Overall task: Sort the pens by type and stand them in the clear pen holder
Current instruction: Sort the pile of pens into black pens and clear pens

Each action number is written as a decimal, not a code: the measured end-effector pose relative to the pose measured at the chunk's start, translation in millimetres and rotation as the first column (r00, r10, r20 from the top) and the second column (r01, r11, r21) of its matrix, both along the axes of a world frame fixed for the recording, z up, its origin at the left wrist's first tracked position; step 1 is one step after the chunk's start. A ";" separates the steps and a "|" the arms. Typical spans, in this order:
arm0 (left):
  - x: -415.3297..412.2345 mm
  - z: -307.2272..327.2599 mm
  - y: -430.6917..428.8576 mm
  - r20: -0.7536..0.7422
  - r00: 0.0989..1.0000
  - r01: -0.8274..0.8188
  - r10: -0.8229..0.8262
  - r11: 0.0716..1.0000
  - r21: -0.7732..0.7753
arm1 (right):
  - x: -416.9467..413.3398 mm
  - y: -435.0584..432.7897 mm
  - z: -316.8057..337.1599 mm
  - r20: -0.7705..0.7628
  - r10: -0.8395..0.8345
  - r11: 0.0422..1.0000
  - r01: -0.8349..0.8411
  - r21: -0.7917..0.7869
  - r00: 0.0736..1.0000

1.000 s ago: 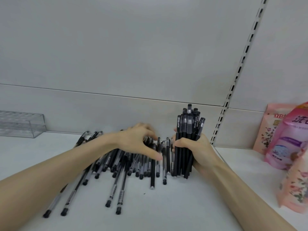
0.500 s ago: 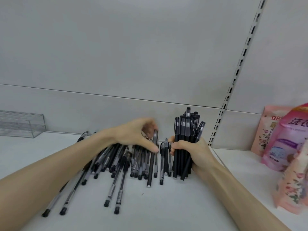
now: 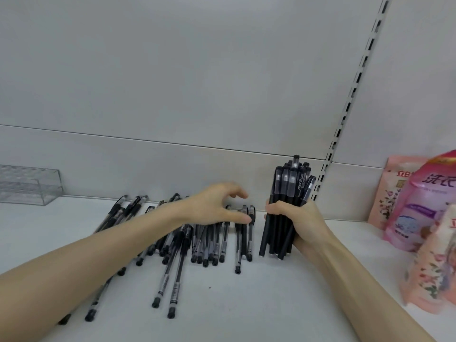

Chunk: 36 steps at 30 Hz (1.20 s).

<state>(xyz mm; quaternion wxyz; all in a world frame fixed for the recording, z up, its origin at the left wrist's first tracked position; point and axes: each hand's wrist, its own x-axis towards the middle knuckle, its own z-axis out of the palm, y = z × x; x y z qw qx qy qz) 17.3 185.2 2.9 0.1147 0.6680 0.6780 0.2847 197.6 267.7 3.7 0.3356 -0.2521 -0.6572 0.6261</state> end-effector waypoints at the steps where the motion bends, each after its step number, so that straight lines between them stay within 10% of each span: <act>1: -1.2 -4.3 1.9 -0.083 0.996 0.020 -0.023 0.999 -0.035 | 0.1 1.2 0.1 0.008 -0.004 1.000 0.004 0.000 1.000; 6: -5.2 -9.7 5.4 -0.337 0.939 0.010 -0.066 0.986 -0.167 | -2.0 3.6 -3.1 0.056 -0.007 0.999 0.005 0.036 0.998; 21: -1.5 -1.6 18.9 -0.248 0.961 0.044 -0.124 0.951 -0.306 | -4.7 3.7 -9.7 0.009 0.012 0.999 -0.012 0.034 1.000; 30: -4.4 15.7 -8.6 0.499 0.864 -0.078 -0.066 0.962 0.262 | -8.5 -6.7 -7.4 0.006 0.136 0.989 -0.136 0.058 0.991; 36: 12.2 36.7 -24.5 0.506 0.859 -0.140 -0.077 0.915 0.378 | -16.7 -17.4 -7.2 -0.093 0.232 0.972 -0.227 0.064 0.968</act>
